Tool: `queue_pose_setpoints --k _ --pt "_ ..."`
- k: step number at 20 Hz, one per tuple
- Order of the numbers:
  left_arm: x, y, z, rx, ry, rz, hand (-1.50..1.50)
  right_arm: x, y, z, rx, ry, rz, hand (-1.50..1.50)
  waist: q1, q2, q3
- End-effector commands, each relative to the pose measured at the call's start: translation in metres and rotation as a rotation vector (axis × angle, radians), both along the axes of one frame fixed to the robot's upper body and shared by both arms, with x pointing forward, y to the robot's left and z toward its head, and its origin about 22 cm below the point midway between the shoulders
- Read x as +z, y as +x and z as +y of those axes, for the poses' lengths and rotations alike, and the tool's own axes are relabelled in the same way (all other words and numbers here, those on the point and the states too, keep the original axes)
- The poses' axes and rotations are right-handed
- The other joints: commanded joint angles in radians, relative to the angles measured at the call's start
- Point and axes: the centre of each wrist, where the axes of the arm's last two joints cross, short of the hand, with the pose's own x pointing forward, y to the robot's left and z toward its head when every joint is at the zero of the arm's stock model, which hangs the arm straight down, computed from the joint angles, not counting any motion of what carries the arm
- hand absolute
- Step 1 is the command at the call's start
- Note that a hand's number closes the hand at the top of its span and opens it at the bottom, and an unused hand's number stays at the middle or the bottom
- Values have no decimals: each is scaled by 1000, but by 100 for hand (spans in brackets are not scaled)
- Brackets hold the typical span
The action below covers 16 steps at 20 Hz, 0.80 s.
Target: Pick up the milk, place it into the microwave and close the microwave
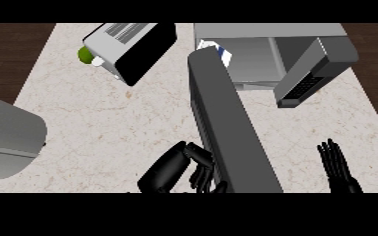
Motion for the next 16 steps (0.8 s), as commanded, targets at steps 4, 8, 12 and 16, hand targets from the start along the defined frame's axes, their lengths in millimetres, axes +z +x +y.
queue_pose_setpoints --k 4,8,12,16 --pt "-28 -5 -53 -51 124 -37 150 28 -6 -20 128 112 -139 -150 -17 4 0" --pt "-38 12 -64 -59 159 24 150 41 0 -11 212 131 -171 -150 -57 11 -1" --pt "-33 16 -78 -31 178 70 150 60 21 8 265 154 -241 -150 -85 12 -1" --pt "-41 21 -81 44 174 75 150 78 22 7 310 171 -268 -150 -120 15 -2"
